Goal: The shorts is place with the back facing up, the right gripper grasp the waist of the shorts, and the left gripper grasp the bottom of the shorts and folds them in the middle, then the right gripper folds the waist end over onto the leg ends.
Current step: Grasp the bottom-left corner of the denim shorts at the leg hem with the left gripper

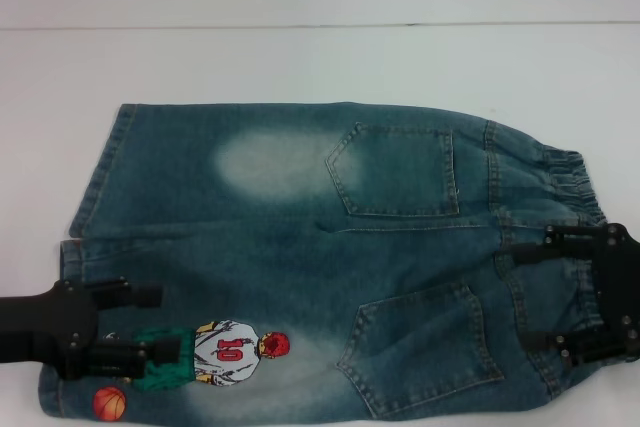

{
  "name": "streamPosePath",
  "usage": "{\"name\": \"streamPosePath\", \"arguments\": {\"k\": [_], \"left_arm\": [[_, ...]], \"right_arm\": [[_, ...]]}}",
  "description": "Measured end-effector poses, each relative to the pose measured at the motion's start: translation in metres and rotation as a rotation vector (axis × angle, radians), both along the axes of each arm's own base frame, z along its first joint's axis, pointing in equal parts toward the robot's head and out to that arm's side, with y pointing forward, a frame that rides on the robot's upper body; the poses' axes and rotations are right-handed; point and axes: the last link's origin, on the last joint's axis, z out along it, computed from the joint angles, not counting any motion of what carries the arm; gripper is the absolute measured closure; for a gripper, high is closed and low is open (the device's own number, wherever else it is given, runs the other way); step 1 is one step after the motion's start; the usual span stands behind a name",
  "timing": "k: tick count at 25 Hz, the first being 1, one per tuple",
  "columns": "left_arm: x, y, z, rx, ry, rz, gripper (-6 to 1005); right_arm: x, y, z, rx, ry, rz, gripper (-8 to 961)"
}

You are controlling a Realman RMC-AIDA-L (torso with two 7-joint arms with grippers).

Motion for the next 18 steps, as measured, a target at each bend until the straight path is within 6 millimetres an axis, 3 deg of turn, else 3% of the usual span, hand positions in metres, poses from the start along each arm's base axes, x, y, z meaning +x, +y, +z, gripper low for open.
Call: {"name": "streamPosePath", "arguments": {"k": [18], "left_arm": [[0.0, 0.001, -0.0004, 0.014, -0.004, 0.006, 66]], "right_arm": [[0.0009, 0.0013, -0.0015, 0.006, -0.005, -0.008, 44]]}}
